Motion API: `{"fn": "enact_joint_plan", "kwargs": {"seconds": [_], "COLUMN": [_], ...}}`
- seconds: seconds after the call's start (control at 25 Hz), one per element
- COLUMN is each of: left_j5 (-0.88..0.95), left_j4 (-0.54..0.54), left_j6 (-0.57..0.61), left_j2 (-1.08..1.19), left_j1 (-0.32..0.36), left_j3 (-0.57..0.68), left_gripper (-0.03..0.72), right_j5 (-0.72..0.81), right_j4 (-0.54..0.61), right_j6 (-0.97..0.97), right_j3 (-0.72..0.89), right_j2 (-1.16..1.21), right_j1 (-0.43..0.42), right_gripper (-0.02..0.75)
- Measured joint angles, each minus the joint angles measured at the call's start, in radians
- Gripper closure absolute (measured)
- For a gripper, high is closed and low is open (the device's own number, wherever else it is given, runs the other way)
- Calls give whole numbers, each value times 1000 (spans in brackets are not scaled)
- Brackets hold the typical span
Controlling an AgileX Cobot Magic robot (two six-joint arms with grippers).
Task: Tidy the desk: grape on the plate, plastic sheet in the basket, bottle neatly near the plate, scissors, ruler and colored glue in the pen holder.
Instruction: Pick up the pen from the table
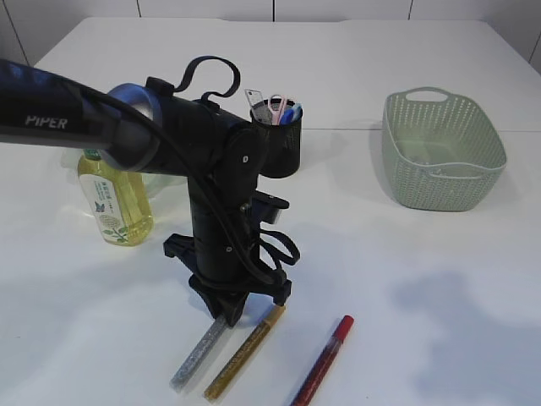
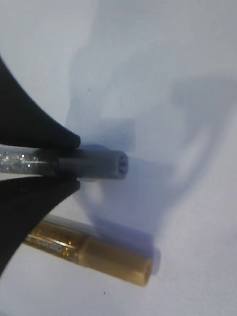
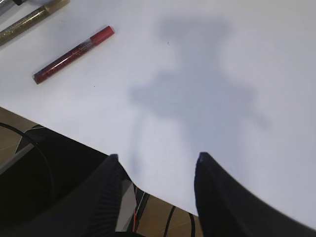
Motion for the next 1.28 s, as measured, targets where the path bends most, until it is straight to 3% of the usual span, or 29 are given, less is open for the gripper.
{"fn": "enact_joint_plan", "kwargs": {"seconds": [0.6, 0.76, 1.12, 1.28], "left_j5": [-4, -70, -503, -685], "left_j4": [2, 3, 34, 100], "left_j6": [0, 1, 1, 1], "left_j2": [-126, -188, -468, -558], "left_j1": [0, 0, 0, 0], "left_j3": [0, 53, 351, 393], "left_gripper": [564, 564, 564, 564], "right_j5": [0, 0, 0, 0], "right_j4": [0, 0, 0, 0], "right_j6": [2, 2, 2, 2], "right_j3": [0, 0, 0, 0], "right_j2": [0, 0, 0, 0], "right_j1": [0, 0, 0, 0], "right_gripper": [354, 354, 354, 354]}}
